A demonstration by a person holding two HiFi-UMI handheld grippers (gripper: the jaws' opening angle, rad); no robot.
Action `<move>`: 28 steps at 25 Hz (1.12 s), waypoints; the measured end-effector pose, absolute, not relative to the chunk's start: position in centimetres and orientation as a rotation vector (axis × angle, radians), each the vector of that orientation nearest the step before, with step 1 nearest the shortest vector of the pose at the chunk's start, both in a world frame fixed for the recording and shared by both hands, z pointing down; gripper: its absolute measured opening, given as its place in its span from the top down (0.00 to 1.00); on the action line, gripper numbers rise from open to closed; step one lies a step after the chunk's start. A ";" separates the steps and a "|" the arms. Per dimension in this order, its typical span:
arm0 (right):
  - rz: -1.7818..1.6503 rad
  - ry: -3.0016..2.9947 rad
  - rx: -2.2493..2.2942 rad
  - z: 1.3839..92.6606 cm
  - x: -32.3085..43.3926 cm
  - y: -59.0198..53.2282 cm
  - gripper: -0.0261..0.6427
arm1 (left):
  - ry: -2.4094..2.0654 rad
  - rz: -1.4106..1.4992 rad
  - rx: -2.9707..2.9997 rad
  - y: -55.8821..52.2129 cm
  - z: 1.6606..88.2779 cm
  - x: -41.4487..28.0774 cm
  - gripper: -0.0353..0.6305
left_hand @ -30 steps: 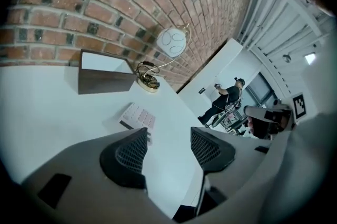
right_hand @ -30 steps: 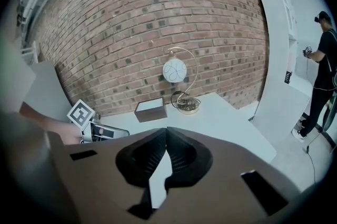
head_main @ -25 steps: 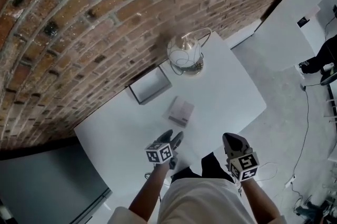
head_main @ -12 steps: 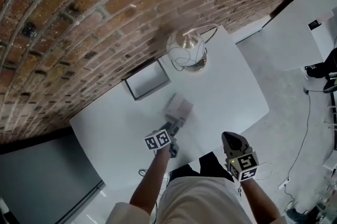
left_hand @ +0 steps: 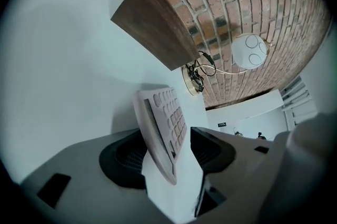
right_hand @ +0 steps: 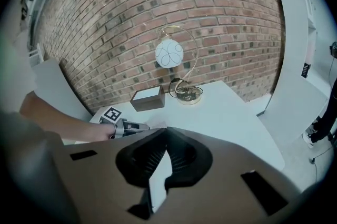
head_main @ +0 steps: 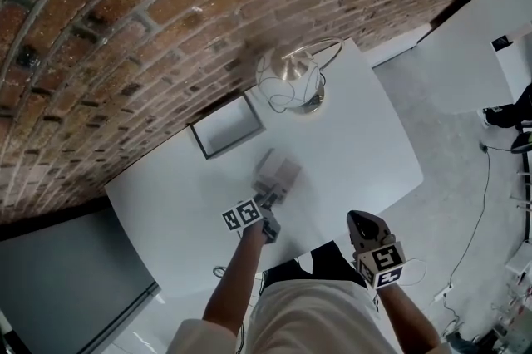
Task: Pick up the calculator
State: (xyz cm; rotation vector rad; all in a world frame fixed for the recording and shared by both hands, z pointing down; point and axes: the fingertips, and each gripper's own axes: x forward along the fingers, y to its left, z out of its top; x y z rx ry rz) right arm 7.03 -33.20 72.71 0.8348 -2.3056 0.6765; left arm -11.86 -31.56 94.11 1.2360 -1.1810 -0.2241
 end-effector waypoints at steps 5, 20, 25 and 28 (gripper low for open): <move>0.672 -2.308 0.819 73.0 7.3 -33.7 0.94 | -1.165 -0.288 1.185 -32.1 94.8 -12.2 0.59; 0.644 -2.352 0.747 71.9 9.8 -35.4 0.94 | -1.242 -0.416 1.144 -33.5 91.8 -12.9 0.77; 0.625 -2.384 0.713 70.5 10.5 -35.8 0.94 | -1.309 -0.394 1.234 -34.3 87.4 -11.9 0.77; 0.604 -2.419 0.699 69.7 10.7 -35.9 0.94 | -1.355 -0.385 1.294 -34.5 84.0 -11.0 0.77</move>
